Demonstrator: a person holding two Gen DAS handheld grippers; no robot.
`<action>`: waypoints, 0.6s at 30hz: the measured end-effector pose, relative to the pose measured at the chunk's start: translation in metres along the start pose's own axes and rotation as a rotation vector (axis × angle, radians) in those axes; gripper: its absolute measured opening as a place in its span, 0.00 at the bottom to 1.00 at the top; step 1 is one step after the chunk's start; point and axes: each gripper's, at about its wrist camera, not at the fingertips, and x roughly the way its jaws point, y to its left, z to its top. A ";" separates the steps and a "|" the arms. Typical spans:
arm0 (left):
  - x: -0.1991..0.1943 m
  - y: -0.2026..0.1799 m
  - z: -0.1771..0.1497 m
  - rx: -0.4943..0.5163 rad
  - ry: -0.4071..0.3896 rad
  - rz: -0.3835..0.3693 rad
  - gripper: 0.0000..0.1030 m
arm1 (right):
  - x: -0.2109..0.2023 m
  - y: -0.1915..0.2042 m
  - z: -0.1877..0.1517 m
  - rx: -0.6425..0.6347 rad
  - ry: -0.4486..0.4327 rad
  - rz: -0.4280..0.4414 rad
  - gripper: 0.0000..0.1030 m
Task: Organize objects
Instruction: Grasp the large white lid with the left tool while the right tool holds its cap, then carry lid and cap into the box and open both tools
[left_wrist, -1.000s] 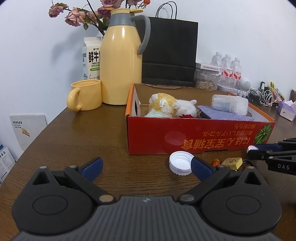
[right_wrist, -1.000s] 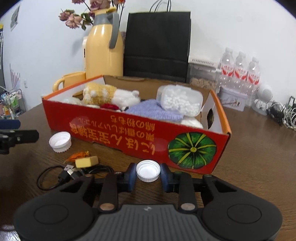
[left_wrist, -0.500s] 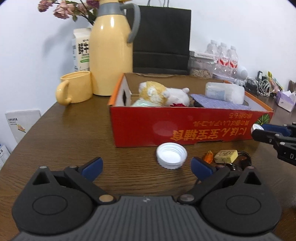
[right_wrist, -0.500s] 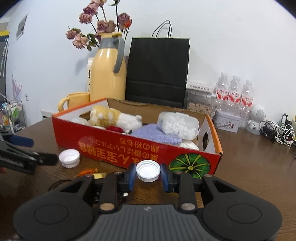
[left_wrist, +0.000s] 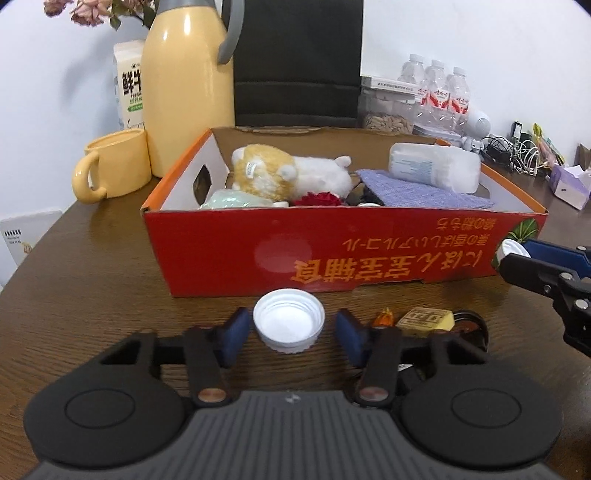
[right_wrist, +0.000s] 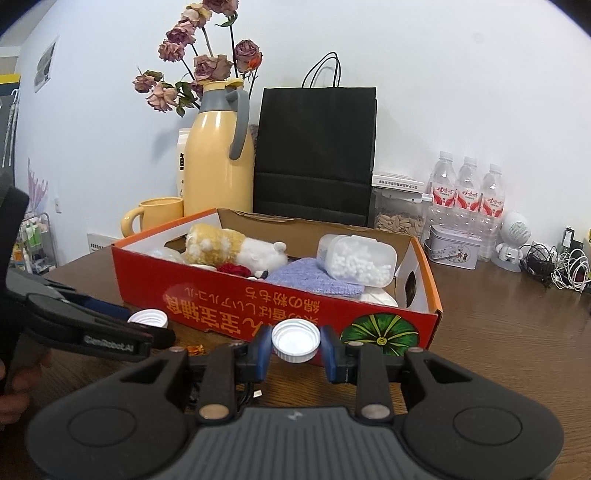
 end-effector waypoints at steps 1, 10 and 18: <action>-0.001 -0.001 0.000 0.000 -0.001 -0.007 0.40 | 0.000 0.000 0.000 -0.001 0.000 0.001 0.26; -0.014 -0.003 -0.002 -0.019 -0.058 -0.017 0.40 | 0.000 0.001 0.000 -0.001 -0.003 0.002 0.26; -0.042 -0.010 0.005 -0.022 -0.176 -0.034 0.40 | -0.003 0.002 0.003 0.009 -0.024 0.001 0.26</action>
